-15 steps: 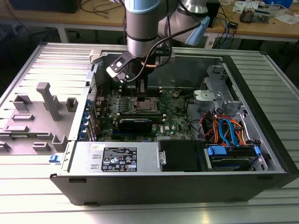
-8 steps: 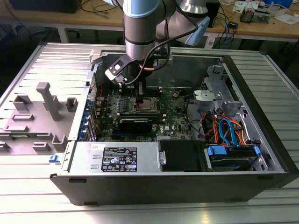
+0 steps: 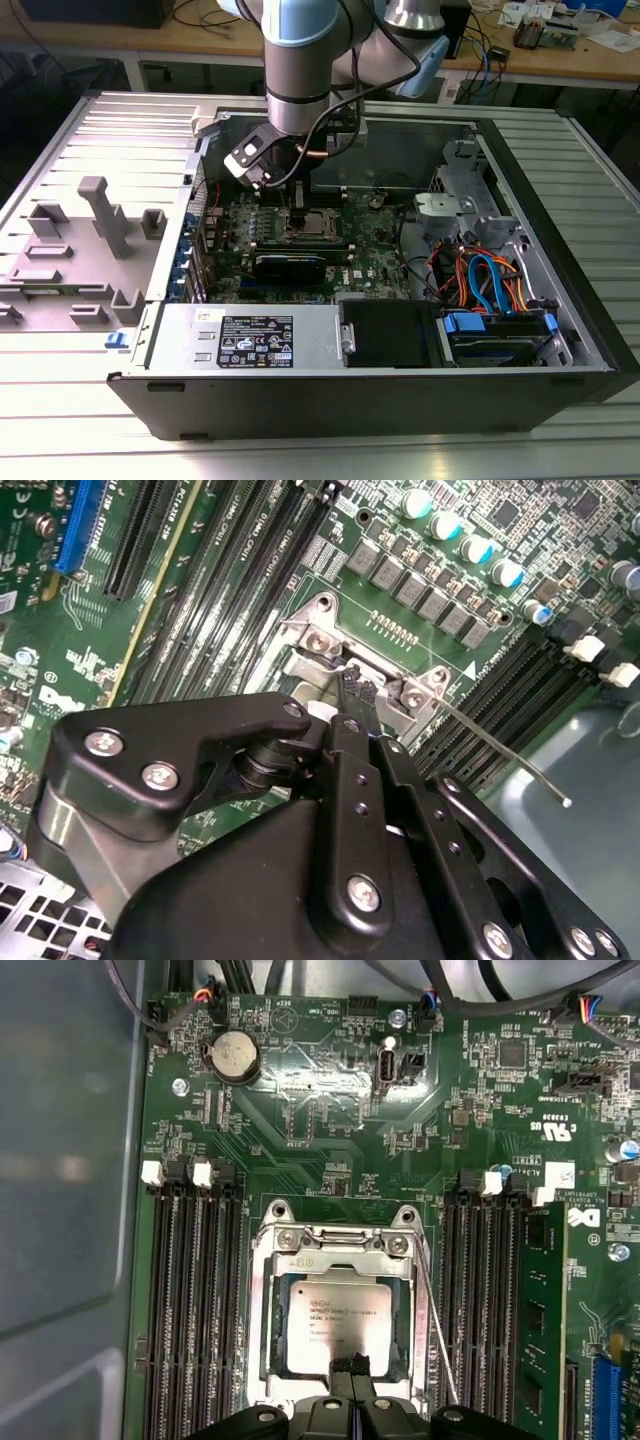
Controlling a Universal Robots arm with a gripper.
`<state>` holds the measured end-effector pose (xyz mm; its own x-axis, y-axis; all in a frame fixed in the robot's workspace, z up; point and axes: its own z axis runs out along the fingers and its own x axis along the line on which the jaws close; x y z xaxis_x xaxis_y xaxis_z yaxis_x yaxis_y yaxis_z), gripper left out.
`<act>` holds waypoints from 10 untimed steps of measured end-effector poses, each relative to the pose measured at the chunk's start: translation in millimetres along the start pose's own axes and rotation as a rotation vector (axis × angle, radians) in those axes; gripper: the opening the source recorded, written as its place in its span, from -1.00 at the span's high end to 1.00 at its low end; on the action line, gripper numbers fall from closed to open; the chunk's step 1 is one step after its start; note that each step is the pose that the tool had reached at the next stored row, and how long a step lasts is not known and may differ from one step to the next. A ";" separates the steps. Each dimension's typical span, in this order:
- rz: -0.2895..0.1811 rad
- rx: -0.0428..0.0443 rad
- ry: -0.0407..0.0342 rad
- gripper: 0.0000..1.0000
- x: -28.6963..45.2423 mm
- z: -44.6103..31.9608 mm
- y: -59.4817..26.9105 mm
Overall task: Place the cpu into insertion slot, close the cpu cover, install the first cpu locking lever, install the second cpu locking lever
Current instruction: 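Close the cpu cover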
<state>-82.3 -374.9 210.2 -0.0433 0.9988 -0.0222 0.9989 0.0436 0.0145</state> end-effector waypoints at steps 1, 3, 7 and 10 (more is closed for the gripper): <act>0.000 0.0000 0.0000 0.79 0.0 0.9 -0.3; 0.000 0.0001 -0.0002 0.79 0.0 1.8 -0.7; 0.000 0.0000 0.0001 0.79 0.1 1.3 -0.8; 0.000 0.0001 0.0000 0.79 0.0 -0.9 -0.8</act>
<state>-83.0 -374.9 211.1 -0.0433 0.9988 -0.0222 0.9989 0.0436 0.0144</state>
